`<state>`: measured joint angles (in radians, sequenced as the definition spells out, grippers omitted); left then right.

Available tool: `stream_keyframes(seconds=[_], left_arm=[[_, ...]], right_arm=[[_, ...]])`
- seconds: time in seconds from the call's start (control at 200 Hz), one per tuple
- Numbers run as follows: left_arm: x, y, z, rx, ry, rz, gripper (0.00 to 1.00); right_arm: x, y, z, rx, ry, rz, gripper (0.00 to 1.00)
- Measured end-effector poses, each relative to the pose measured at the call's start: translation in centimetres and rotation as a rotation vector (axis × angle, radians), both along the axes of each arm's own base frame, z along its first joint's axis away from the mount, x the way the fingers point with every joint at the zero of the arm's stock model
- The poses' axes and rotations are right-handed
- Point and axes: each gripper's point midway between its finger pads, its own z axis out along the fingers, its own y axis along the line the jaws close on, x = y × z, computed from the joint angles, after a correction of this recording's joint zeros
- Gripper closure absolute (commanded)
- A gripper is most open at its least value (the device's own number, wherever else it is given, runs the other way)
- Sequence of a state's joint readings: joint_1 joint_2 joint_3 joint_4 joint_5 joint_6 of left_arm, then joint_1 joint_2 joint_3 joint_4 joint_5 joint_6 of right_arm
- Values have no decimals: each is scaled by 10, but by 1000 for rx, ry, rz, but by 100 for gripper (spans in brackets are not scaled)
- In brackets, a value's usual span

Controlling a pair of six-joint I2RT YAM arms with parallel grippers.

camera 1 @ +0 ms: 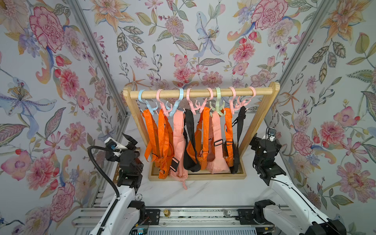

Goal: Take the bag off the hook
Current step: Move the clothesline to the center of the board.

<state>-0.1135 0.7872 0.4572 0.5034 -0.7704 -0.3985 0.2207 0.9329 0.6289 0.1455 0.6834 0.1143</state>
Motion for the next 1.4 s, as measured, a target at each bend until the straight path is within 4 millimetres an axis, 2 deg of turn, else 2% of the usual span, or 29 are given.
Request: stream_keyframes(seconds=[0.11,0.235,0.35,0.42,0.52,0.636,0.681,0.731,0.816,0.926,1.026,1.161,1.286,1.346,1.401], left_arm=[[7,-7,16,5,23,-53,1],[8,-14,37,10,9,-113,1],[0,-18,48,14,-4,-147,4],[-2,-20,53,19,4,-163,0],[-3,-21,59,24,22,-177,0],[1,-27,60,28,61,-212,1],[2,-29,59,29,75,-230,2],[2,-32,59,31,86,-253,6],[1,-39,59,37,99,-297,14],[2,-49,60,48,120,-366,15],[3,-58,66,57,125,-424,15],[0,-68,80,68,110,-485,13],[-2,-75,89,75,105,-530,12],[-2,-79,93,77,102,-554,12],[0,-82,95,83,104,-575,12]], right_arm=[[0,1,12,12,29,20,1],[-9,-5,8,46,87,7,0],[-20,-26,12,104,119,-71,1],[-29,-42,19,131,130,-138,1],[-36,-62,29,158,138,-221,0],[-42,-67,25,196,148,-224,11],[-46,-63,27,201,137,-197,14],[-51,-57,33,202,115,-169,23],[-59,-42,53,185,56,-86,32],[-68,-19,79,161,-21,55,45],[-74,1,99,150,-73,184,46],[-72,32,119,135,-115,362,35],[-71,54,123,126,-113,489,29],[-69,62,122,127,-105,536,30],[-66,70,120,135,-93,577,34]])
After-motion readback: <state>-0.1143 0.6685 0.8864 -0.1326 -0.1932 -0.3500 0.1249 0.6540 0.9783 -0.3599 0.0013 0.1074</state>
